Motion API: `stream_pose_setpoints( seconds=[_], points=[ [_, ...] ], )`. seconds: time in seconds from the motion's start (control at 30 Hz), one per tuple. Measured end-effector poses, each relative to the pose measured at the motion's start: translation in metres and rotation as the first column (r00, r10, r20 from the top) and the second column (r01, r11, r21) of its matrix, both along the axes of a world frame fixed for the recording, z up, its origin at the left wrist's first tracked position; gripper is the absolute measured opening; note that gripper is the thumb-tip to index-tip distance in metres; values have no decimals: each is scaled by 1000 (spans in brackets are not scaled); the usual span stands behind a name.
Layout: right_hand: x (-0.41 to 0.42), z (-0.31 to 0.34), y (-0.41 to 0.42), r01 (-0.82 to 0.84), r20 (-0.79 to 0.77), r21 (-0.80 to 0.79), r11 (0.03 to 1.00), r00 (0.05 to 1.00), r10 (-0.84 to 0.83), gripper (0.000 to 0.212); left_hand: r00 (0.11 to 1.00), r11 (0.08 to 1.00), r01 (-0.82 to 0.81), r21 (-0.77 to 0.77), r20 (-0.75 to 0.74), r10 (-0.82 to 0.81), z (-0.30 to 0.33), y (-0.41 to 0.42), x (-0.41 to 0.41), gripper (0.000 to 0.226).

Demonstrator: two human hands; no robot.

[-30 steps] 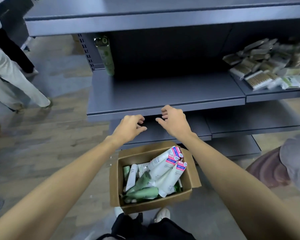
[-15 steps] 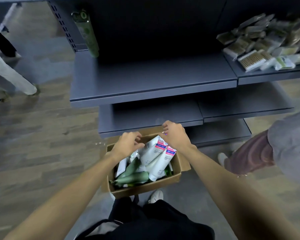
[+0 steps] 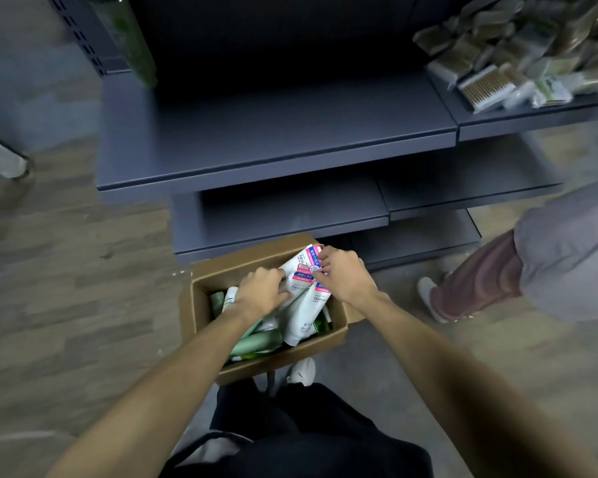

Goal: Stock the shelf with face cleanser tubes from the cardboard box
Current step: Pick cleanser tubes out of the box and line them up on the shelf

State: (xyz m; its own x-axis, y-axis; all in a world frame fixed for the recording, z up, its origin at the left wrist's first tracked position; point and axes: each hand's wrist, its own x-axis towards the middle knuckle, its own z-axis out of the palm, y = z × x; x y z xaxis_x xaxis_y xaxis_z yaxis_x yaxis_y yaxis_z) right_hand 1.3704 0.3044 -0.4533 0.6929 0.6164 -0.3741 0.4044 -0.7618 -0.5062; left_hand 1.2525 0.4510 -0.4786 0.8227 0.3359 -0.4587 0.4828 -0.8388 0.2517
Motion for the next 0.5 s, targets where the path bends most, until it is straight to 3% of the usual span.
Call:
stream_pose_setpoints(
  seconds=[0.3, 0.5],
  points=[
    [-3, -8, -4, 40, -41, -5, 999, 998, -40, 36, 999, 999, -33, -27, 25, 34, 3, 0, 4, 37],
    [-3, 5, 8, 13, 9, 46, 999, 1000, -13, 30, 965, 971, -147, -188, 190, 183, 20, 22, 0, 27]
  ],
)
